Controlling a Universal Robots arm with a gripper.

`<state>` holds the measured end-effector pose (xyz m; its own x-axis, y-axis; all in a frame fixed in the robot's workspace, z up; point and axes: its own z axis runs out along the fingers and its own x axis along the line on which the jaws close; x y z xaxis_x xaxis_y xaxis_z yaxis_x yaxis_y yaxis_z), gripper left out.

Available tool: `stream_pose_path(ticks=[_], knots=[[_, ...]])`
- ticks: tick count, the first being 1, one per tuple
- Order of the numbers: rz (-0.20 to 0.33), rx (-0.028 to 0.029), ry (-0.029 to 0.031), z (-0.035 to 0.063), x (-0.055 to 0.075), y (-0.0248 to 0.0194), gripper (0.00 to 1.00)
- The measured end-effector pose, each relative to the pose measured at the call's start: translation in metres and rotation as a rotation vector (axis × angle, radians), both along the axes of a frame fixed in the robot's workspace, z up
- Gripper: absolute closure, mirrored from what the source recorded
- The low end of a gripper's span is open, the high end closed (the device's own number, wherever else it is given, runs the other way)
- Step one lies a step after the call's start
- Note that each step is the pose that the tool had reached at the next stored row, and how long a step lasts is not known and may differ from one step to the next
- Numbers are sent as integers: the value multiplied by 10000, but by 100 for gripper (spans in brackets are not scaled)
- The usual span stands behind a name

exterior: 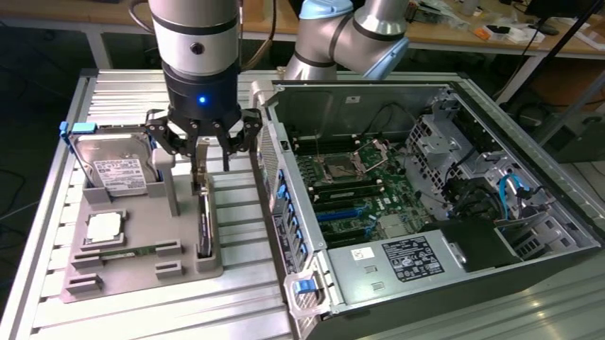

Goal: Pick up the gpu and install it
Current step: 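Pick up the gpu and move the gpu toward the slot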

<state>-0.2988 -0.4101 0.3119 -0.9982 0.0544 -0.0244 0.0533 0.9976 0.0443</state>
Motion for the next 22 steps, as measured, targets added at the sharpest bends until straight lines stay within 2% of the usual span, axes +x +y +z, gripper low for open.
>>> stream_pose_path(ticks=[11,16,18,22], knots=[[0,0,0,-207,-36,-10,52],[0,0,0,-318,-73,-30,52],[0,-1,3,-354,-78,-53,52],[0,0,0,-442,-77,-152,52]])
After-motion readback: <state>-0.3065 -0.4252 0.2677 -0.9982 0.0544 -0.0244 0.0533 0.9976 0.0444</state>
